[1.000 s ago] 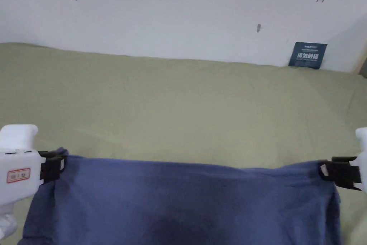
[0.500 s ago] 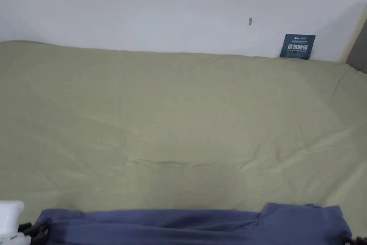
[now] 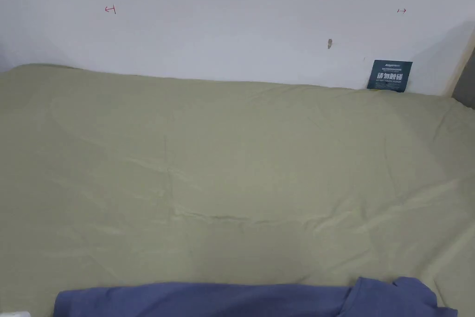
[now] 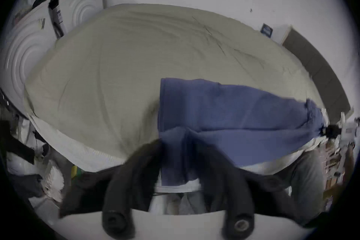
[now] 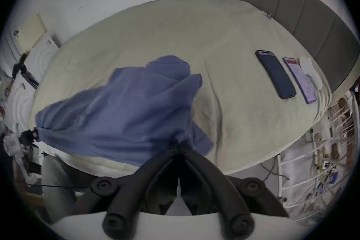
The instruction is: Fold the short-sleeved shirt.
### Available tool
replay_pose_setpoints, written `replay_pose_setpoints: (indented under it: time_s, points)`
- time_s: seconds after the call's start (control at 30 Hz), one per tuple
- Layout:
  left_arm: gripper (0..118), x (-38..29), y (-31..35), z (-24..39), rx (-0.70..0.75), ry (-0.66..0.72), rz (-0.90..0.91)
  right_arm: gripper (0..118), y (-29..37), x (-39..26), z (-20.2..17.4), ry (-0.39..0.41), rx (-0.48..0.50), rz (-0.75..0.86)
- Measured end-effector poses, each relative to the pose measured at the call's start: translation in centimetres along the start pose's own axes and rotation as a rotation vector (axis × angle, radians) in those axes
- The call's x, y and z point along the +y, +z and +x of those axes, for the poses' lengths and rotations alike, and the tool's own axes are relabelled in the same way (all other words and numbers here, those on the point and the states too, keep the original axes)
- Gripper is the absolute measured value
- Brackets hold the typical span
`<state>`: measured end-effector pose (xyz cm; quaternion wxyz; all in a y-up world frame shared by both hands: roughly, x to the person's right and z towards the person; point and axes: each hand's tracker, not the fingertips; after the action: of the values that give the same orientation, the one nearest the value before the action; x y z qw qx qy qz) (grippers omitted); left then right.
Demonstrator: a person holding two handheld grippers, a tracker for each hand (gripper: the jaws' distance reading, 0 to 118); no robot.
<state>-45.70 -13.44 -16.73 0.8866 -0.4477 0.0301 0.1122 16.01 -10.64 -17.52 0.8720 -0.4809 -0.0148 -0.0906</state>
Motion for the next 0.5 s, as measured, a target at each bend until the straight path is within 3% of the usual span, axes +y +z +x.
replay_pose_setpoints:
  time_s: [0.03,0.07,0.17,0.3,0.47,0.5]
  points:
    - [65,0.2,0.5,-0.4,-0.037,0.055,0.019,41,0.8,0.1,-0.1,-0.012,-0.001,0.029]
    - [67,0.4,1.7,-0.4,-0.075,0.105,0.041,65,1.9,0.0,-0.3,-0.006,0.012,0.066]
    - [68,2.1,7.0,1.3,-0.072,0.109,0.226,67,6.1,0.8,-1.8,0.061,-0.007,0.186]
    - [97,5.7,11.5,6.7,-0.101,0.016,0.385,67,9.0,3.0,-5.5,0.128,0.018,0.299]
    - [94,7.6,9.4,16.3,-0.142,-0.104,0.323,64,6.1,4.8,-12.5,0.167,0.044,0.295]
    - [72,7.3,7.9,17.3,-0.128,-0.133,0.310,63,5.5,4.7,-13.8,0.182,0.013,0.299]
